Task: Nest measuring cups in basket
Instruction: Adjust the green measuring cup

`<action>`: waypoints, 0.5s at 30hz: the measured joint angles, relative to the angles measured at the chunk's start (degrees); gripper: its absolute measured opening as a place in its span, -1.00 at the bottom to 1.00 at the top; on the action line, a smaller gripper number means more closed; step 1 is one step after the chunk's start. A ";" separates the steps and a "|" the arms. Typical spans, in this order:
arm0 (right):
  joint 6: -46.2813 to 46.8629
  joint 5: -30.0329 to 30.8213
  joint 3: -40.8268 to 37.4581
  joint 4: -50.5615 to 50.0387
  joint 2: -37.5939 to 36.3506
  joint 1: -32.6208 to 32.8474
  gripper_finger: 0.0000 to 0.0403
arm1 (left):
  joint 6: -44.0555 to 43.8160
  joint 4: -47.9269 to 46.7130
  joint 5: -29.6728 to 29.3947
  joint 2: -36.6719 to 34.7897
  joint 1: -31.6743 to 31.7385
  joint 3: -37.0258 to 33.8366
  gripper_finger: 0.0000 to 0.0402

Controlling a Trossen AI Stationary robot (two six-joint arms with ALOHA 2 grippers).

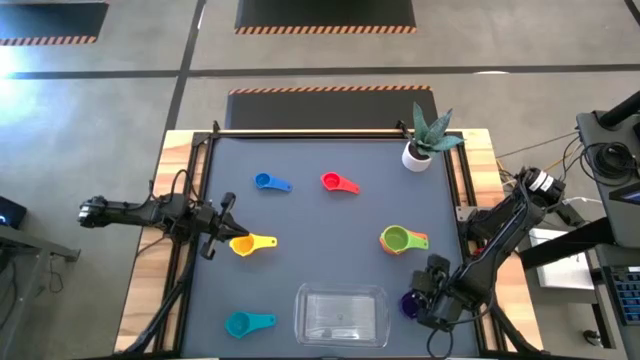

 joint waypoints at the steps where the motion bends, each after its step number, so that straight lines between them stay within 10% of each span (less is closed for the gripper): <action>1: -0.41 0.00 0.00 -0.40 -0.63 -0.02 0.12 | 0.00 0.00 0.00 0.00 -0.02 0.00 -1.00; 15: -3.87 12.82 -3.80 -18.44 -22.58 -6.82 0.12 | 0.00 0.00 0.00 0.00 -0.01 -0.01 -1.00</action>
